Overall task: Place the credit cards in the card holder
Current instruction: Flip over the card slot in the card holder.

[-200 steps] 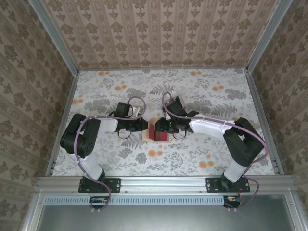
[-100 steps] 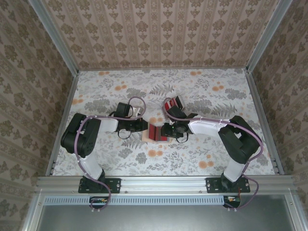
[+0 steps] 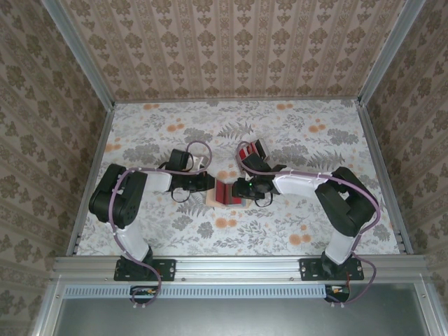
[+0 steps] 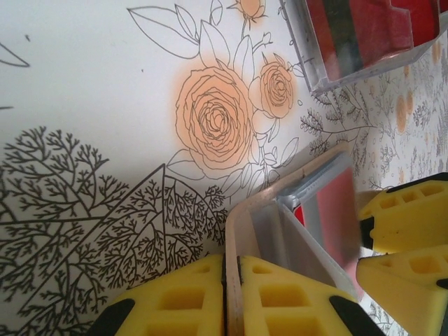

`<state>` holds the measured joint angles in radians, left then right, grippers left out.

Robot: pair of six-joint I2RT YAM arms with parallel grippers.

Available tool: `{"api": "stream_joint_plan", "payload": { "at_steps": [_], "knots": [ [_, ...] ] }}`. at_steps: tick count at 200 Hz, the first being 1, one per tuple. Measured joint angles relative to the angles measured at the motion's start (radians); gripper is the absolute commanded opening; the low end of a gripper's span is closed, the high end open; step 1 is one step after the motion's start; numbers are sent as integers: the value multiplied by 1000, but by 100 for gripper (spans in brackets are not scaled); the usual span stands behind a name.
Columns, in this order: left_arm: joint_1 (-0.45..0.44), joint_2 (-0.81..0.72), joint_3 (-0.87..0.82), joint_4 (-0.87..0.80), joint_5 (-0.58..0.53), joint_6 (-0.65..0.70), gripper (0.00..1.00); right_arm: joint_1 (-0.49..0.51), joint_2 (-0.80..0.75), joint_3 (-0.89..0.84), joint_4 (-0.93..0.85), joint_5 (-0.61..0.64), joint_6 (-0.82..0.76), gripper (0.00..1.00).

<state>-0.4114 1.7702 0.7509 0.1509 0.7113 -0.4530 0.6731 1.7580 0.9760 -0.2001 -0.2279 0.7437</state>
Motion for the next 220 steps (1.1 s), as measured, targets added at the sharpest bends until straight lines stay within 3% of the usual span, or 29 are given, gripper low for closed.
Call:
{"api": "stream_joint_plan", "payload": {
  "at_steps": [159, 220],
  "knots": [
    [0, 0, 0, 3, 9, -4, 12, 40, 49, 156, 137, -164, 48, 43],
    [0, -5, -1, 5, 11, -22, 31, 43, 31, 143, 31, -83, 10, 43]
  ]
}}
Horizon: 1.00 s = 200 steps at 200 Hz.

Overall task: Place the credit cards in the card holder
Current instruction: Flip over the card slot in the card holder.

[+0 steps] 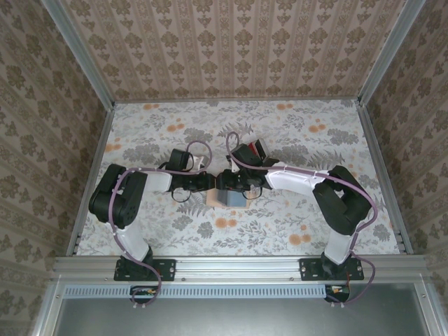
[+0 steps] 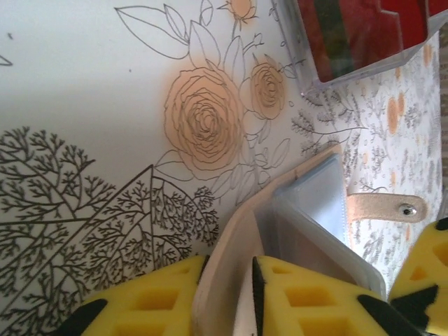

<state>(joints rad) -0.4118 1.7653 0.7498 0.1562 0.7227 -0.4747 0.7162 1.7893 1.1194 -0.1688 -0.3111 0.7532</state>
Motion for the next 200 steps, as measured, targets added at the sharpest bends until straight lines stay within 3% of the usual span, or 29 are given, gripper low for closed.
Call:
{"api": "stream_joint_plan", "payload": {
  "at_steps": [39, 129, 169, 200],
  "knots": [
    [4, -34, -18, 1, -12, -3, 42, 0, 0, -10, 1, 1, 0, 41],
    [105, -224, -73, -74, -116, 35, 46, -10, -20, -33, -51, 74, -53, 39],
    [95, -237, -71, -100, -159, 49, 46, -109, -136, -25, -141, 111, -137, 41],
    [46, -236, 9, -152, -202, 49, 46, -212, -156, 76, -238, 175, -245, 43]
  ]
}}
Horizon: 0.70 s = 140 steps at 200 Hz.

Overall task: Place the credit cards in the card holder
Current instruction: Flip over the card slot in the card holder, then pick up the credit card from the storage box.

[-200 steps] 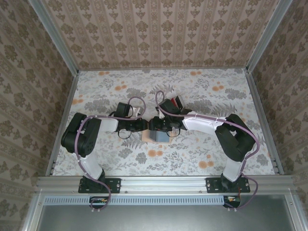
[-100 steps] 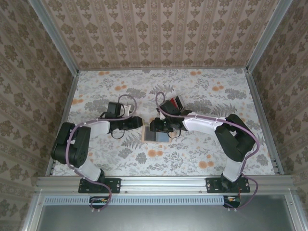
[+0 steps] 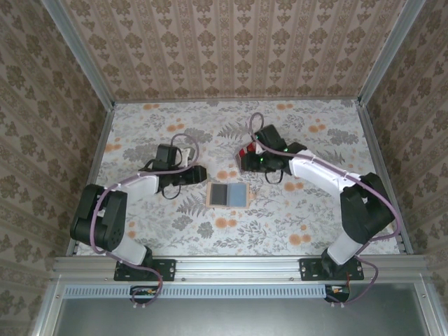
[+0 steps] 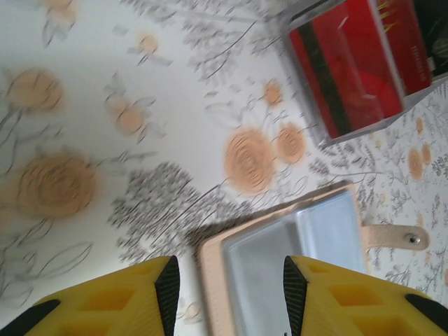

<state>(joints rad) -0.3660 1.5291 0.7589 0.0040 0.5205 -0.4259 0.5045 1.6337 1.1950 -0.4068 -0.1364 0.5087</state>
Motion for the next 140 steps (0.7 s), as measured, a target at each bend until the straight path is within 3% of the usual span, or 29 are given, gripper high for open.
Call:
{"api": "stream_joint_plan", "payload": {
  "at_steps": [46, 65, 79, 140],
  "knots": [
    [-89, 74, 231, -16, -58, -10, 46, -128, 39, 139, -69, 79, -130, 46],
    [-119, 158, 310, -3, -70, -24, 46, -157, 85, 177, -72, 97, -162, 56],
    [-140, 227, 354, 4, -73, -27, 46, -164, 119, 185, -70, 104, -179, 58],
    [-199, 423, 437, 11, -48, -23, 45, -166, 198, 149, 1, 90, -188, 55]
  ]
}}
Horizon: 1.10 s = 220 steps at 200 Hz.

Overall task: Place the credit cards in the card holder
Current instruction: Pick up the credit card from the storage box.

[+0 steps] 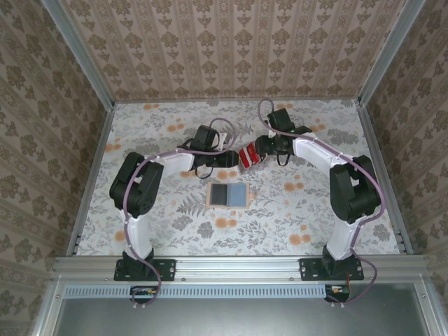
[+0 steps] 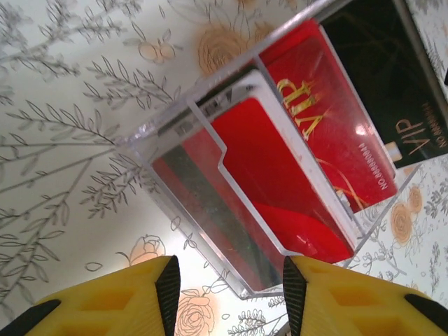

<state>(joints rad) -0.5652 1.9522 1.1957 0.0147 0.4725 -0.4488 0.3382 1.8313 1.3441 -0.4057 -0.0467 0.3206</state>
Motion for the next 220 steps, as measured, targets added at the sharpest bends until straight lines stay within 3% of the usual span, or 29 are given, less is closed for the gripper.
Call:
{"api": "stream_joint_plan", "payload": {
  "at_steps": [86, 220],
  "knots": [
    [-2, 45, 2, 23, 43, 32, 45, 10, 16, -77, 160, -111, 23, 53],
    [-2, 64, 3, 19, 59, 43, 45, 43, -41, -171, 241, -89, 22, 53]
  ]
}}
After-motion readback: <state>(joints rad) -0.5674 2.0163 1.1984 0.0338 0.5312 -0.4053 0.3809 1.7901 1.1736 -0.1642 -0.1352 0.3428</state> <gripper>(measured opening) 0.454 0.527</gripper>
